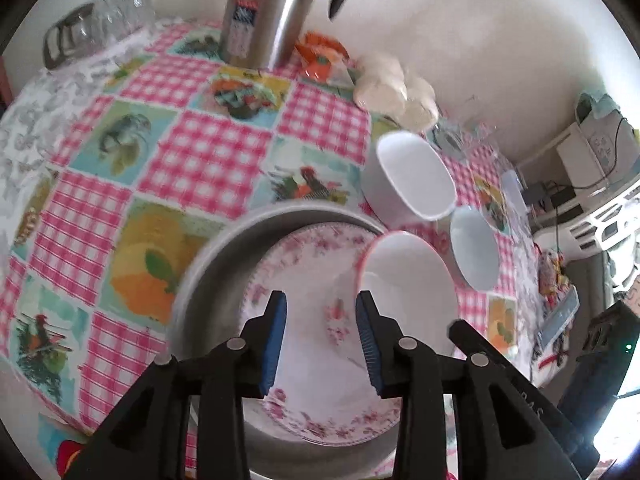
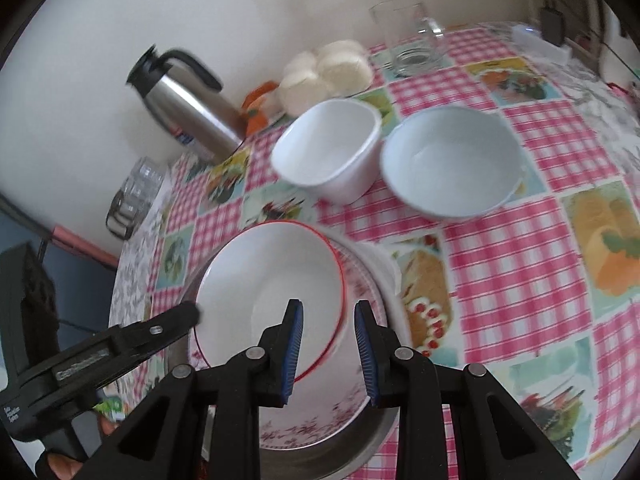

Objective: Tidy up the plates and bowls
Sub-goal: 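Lower the strawberry-print bowl onto the plate inside the basin, then tilt the bowl with both grippers to rest against the basin wall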

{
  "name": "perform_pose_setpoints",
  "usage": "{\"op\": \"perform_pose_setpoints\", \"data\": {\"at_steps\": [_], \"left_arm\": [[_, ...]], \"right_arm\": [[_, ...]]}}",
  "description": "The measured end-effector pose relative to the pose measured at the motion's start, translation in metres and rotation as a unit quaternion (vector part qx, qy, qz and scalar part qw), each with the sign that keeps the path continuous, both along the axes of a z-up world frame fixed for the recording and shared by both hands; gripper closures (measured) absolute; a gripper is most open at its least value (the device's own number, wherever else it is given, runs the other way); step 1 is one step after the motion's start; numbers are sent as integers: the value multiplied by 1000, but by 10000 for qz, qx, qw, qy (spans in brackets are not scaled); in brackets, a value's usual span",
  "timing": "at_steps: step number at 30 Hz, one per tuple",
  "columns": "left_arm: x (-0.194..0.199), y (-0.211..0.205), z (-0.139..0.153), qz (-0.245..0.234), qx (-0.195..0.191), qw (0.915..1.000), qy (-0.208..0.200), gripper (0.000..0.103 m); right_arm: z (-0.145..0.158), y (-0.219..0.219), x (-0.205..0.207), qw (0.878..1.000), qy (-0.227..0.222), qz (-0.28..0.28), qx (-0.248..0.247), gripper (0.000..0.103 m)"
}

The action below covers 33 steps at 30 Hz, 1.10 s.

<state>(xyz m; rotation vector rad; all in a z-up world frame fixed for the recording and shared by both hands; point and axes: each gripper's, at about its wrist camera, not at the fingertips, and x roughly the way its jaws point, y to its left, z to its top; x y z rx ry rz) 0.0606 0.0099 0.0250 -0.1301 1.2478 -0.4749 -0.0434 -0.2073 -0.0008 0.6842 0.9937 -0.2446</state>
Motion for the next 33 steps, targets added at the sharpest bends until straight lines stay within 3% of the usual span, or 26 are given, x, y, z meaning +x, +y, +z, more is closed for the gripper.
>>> {"op": "perform_pose_setpoints", "data": {"at_steps": [5, 14, 17, 24, 26, 33], "left_arm": [[6, 21, 6, 486, 3, 9987, -177, 66], [16, 60, -6, 1245, 80, 9922, -19, 66], [15, 63, -10, 1204, 209, 9925, -36, 66], [17, 60, -40, 1048, 250, 9931, 462, 70], [17, 58, -47, 1020, 227, 9928, 586, 75], [21, 53, -64, 972, 282, 9913, 841, 79]], "right_arm": [[-10, -17, -8, 9992, 93, -285, 247, 69], [-8, -18, -10, 9988, 40, -400, 278, 69], [-7, -20, -14, 9985, 26, -463, 276, 69], [3, -31, -24, 9967, -68, -805, 71, 69], [-2, -33, -24, 9965, 34, -826, 149, 69], [-36, -23, -10, 9960, 539, -532, 472, 69]]}}
